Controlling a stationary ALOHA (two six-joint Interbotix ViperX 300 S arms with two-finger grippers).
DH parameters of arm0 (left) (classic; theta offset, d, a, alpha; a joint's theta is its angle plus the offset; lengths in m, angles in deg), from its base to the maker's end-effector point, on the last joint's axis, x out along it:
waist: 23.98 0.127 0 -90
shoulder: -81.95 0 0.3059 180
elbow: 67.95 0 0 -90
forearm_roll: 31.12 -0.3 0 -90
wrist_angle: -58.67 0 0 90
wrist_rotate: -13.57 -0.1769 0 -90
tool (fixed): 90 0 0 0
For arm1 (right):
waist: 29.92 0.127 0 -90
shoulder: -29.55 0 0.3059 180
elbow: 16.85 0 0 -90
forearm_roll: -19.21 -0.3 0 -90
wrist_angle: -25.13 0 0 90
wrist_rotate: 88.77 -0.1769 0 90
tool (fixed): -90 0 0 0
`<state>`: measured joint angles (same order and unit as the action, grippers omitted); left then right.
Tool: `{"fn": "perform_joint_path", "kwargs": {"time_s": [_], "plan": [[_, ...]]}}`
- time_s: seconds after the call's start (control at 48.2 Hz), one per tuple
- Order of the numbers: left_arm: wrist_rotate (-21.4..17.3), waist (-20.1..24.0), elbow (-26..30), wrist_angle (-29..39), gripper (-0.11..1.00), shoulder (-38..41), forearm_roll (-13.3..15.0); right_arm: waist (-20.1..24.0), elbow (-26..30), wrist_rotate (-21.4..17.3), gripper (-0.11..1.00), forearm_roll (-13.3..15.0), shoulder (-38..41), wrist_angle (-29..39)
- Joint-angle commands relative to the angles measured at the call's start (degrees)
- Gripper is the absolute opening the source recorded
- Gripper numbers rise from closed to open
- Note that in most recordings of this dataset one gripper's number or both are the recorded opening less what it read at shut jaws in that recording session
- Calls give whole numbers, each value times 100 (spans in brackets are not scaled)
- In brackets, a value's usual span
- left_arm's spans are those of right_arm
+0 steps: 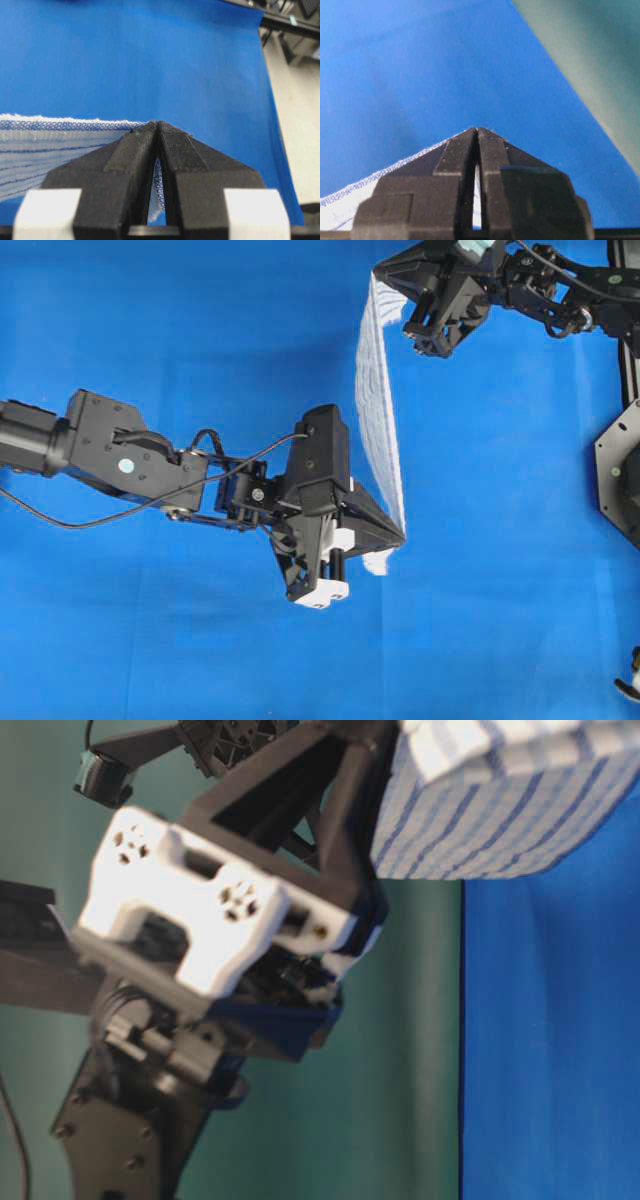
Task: Fold the blue towel.
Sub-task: 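Rotate the strip vertical, right gripper pulling its end upward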
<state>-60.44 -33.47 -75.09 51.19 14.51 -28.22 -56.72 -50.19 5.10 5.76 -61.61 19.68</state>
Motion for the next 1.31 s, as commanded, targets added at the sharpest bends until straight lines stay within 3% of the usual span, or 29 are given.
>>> {"fn": "perform_joint_path", "kwargs": {"time_s": [0.0, 0.291, 0.83, 1.287], "plan": [[0, -26, 114, -220, 2, -44, 9, -88, 193, 9, 2, 44, -26, 35], [0, -70, -246, -483, 2, -141, 9, -97, 554, 9, 2, 220, 369, 290], [220, -308, -1828, -1600, 2, -800, 211, 9, 1793, 18, 2, 237, 1784, 668], [316, -343, -2171, -1696, 2, -879, 211, 141, 2259, 44, 2, 246, 2259, 809]]}}
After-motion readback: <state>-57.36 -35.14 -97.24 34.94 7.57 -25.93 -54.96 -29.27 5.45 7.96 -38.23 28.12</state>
